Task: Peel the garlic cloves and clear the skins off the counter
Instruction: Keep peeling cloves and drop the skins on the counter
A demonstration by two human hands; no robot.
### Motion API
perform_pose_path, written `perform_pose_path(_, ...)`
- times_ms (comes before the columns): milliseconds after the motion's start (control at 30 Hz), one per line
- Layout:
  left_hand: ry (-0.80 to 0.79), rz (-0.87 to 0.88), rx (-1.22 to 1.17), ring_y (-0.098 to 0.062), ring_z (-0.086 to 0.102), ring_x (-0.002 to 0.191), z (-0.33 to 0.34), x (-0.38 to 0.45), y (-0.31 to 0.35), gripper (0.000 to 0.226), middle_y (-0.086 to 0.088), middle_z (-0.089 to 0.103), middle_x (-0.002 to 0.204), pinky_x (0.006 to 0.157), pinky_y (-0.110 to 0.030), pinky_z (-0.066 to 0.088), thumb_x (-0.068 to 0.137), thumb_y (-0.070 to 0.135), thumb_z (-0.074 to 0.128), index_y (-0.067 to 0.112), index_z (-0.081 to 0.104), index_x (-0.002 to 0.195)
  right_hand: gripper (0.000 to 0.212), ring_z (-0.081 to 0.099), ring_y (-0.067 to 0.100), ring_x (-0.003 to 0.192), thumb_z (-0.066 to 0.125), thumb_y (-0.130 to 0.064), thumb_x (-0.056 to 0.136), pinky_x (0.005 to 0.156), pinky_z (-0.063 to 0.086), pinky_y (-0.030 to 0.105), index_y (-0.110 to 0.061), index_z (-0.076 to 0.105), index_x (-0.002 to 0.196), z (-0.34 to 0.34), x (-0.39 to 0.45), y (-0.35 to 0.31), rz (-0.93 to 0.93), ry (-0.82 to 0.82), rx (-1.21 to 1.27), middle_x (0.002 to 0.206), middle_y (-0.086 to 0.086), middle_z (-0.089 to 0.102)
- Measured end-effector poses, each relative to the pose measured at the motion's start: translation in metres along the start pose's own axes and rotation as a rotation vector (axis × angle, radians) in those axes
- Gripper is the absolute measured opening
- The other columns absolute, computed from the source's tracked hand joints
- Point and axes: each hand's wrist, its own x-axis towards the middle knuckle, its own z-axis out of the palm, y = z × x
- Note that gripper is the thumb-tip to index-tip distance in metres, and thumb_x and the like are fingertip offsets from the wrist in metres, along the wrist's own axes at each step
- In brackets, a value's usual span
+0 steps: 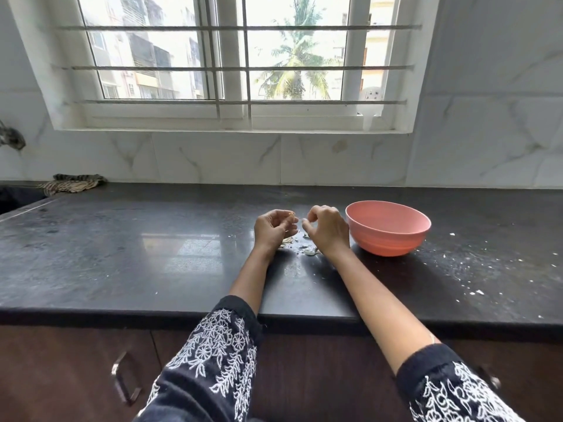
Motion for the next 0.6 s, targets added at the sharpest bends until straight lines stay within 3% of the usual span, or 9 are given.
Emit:
perform_pose_path(100,0.004,0.014,0.014,-0.005,0.062,0.051,-0.0008,-0.0004,-0.0003,0.014,-0.004,0.066,0.066,0.057,-0.019,0.055,0.085,-0.004,0.062,0.008,0.062,0.078,0.017,0.055,0.023,0.098,0.058,-0.021,0.087,0.073,0.041,0.03,-0.012,0.061,0.102,0.0022,0.0008,0.0019,-0.021,0.009,0.046,0.097,0.005,0.064)
perform_pose_path(233,0.013,0.072,0.079,-0.006,0.062,0.051,-0.0038,0.0002,-0.0012,0.017,0.005,0.066,0.058,0.059,-0.02,0.056,0.079,-0.004,0.069,0.011,0.064,0.074,0.02,0.061,0.023,0.082,0.055,-0.029,0.091,0.069,0.045,0.033,-0.013,0.068,0.089,0.0047,0.0018,-0.0033,-0.055,0.01,0.253,0.086,0.006,0.068)
perform_pose_path(367,0.001,0.141,0.183,-0.002,0.062,0.052,-0.0042,0.0011,-0.0017,0.021,0.008,0.065,0.054,0.056,-0.018,0.054,0.075,-0.006,0.072,0.012,0.062,0.07,0.011,0.064,0.019,0.074,0.065,-0.023,0.084,0.07,0.051,0.033,-0.014,0.072,0.084,0.0045,0.0022,-0.0034,-0.03,-0.062,0.352,0.078,0.003,0.071)
perform_pose_path(600,0.001,0.14,0.216,-0.001,0.059,0.049,-0.003,-0.0011,-0.0009,0.015,-0.003,0.064,0.066,0.056,-0.017,0.054,0.079,-0.007,0.067,0.007,0.063,0.075,0.004,0.063,0.018,0.071,0.069,-0.013,0.079,0.064,0.044,0.024,-0.013,0.072,0.076,0.004,0.0043,-0.0019,0.005,-0.022,0.481,0.074,0.004,0.071)
